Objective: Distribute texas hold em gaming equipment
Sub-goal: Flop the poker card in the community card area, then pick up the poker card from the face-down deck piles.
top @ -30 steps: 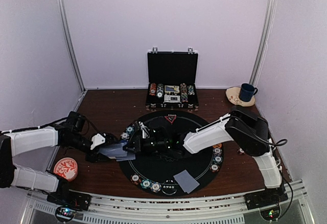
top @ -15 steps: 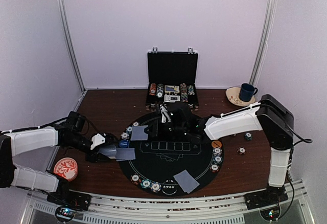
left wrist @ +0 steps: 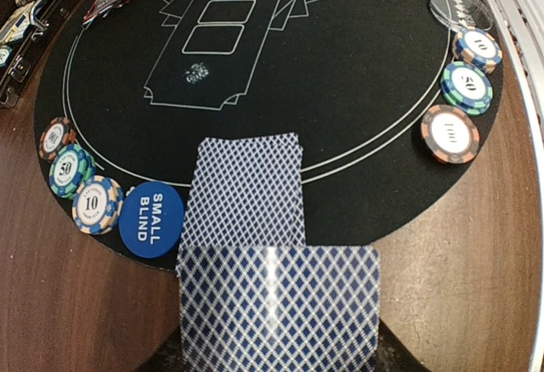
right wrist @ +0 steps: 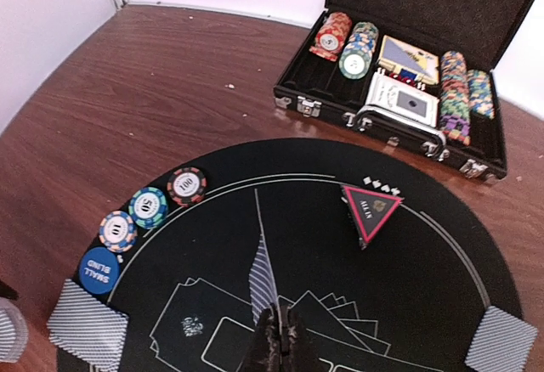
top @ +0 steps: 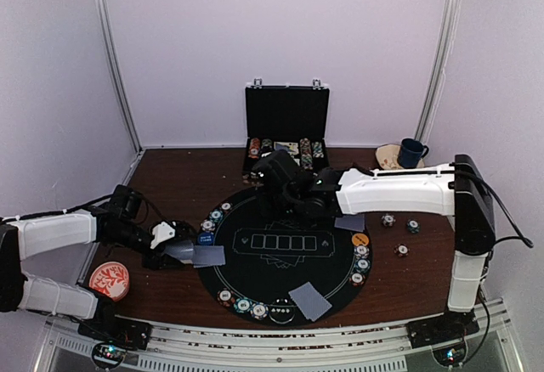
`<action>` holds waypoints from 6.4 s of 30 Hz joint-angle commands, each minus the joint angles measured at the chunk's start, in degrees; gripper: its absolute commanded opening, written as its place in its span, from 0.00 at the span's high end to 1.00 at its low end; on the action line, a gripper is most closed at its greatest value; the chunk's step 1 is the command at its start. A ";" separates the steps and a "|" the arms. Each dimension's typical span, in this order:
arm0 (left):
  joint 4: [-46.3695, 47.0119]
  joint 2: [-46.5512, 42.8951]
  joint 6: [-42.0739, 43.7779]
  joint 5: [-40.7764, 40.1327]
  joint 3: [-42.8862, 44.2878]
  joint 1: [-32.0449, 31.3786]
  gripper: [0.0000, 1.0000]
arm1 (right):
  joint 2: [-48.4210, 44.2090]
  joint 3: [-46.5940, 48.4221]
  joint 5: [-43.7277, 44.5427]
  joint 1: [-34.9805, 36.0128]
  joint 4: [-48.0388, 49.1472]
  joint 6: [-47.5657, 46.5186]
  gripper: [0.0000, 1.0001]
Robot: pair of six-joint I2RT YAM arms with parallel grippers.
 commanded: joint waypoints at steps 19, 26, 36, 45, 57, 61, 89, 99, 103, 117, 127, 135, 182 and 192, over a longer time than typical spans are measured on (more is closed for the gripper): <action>1.36 -0.29 0.07 0.34 0.28 0.21 0.89 | 22.89 20.08 16.36 6.27 -14.27 -15.80 1.00; 1.31 -0.62 0.07 0.31 0.14 0.19 0.89 | 23.72 18.71 8.11 6.35 -7.71 -17.93 1.00; 1.33 -0.76 0.04 0.23 0.08 0.21 0.89 | 25.59 18.23 3.30 6.52 -3.27 -19.55 1.00; 1.37 -0.77 0.02 0.20 0.10 0.20 0.89 | 27.05 18.01 0.21 6.52 -1.16 -22.05 1.00; 1.30 -0.85 0.05 0.23 0.12 0.22 0.89 | 28.57 18.91 -1.29 7.62 -0.44 -24.28 1.00; 1.33 -0.82 0.07 0.24 0.07 0.23 0.89 | 29.02 19.30 -1.10 7.68 -0.41 -24.89 1.00; 1.33 -0.52 0.03 0.23 0.27 0.24 0.89 | 27.48 18.43 2.00 9.03 -2.53 -26.82 0.79; 1.36 -0.73 -0.05 0.17 0.27 0.23 0.89 | 24.81 16.14 1.51 9.46 -3.24 -27.12 0.72; 1.37 -0.69 -0.08 0.18 0.22 0.20 0.89 | 24.51 15.71 1.12 9.87 -3.25 -27.58 0.69; 1.32 -0.94 -0.07 0.10 0.15 0.21 0.89 | 22.45 14.90 2.21 10.27 -1.76 -27.01 0.64; 1.37 -1.36 -0.19 0.14 0.17 0.22 0.89 | 10.00 4.94 2.24 10.13 5.61 -22.26 0.38; 1.27 -2.30 -0.33 0.39 0.10 0.24 0.89 | 2.89 -2.23 -7.24 9.67 13.46 -10.11 0.17; -1.40 -3.40 2.05 3.22 0.23 0.20 0.89 | 27.17 12.02 -40.72 4.51 29.52 21.09 0.23; -1.35 -3.12 2.04 3.13 0.35 0.22 0.89 | 24.04 9.00 -37.26 3.78 25.96 19.51 0.39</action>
